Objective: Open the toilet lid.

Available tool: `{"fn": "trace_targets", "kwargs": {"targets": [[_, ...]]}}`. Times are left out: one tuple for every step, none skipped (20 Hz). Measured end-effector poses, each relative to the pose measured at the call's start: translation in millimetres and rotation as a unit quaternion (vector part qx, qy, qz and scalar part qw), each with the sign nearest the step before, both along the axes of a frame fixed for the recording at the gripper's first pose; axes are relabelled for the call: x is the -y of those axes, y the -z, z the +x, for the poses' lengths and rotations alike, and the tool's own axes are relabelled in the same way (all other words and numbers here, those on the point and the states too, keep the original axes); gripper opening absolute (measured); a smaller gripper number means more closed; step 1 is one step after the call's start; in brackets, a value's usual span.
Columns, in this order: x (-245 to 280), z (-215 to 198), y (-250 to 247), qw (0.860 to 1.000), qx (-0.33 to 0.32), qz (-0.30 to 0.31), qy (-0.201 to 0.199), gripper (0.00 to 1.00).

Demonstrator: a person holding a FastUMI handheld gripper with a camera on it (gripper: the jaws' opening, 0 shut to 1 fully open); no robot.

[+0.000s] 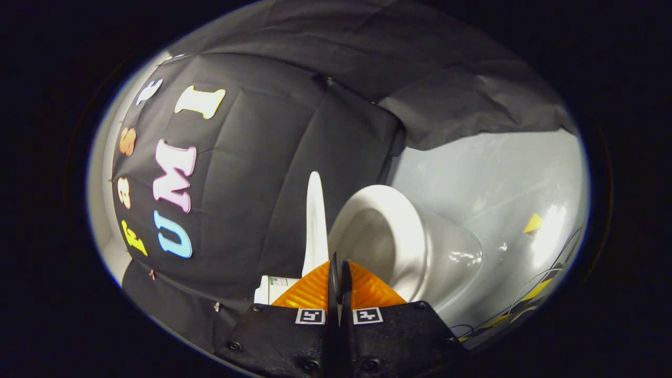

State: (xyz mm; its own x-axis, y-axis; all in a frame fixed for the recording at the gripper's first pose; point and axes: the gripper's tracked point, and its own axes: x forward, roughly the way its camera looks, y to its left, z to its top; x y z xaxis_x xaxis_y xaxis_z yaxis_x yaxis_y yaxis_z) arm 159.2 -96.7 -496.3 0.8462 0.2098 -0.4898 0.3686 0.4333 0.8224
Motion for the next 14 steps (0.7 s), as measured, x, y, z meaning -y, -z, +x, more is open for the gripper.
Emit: {"fn": "trace_targets", "kwargs": {"targets": [[-7.5, 3.6, -14.6, 1.0, 0.009, -0.013, -0.005, 0.05], [-15.3, 5.3, -30.2, 0.999, 0.019, -0.025, -0.011, 0.05], [-22.8, 6.8, -44.6, 0.999, 0.028, -0.039, -0.015, 0.05], [-31.9, 7.7, -57.9, 0.998, 0.035, -0.054, -0.022, 0.05], [-40.9, 6.5, -68.6, 0.996, 0.041, -0.072, -0.028, 0.05], [-49.8, 8.6, -77.6, 0.994, 0.043, -0.091, -0.037, 0.05], [-60.0, 8.2, -87.8, 0.991, 0.044, -0.114, -0.046, 0.05], [-68.3, 9.3, -97.9, 0.989, 0.045, -0.133, -0.052, 0.05], [-76.3, 10.5, -107.4, 0.986, 0.047, -0.148, -0.056, 0.05], [-85.4, 12.8, -116.9, 0.984, 0.05, -0.16, -0.062, 0.05], [-94.0, 13.0, -125.2, 0.981, 0.053, -0.173, -0.067, 0.05], [-103.1, 12.4, -131.4, 0.978, 0.054, -0.189, -0.073, 0.05], [-111.0, 13.2, -136.4, 0.973, 0.054, -0.208, -0.079, 0.05], [-118.2, 15.0, -141.9, 0.969, 0.054, -0.227, -0.085, 0.05]]}}
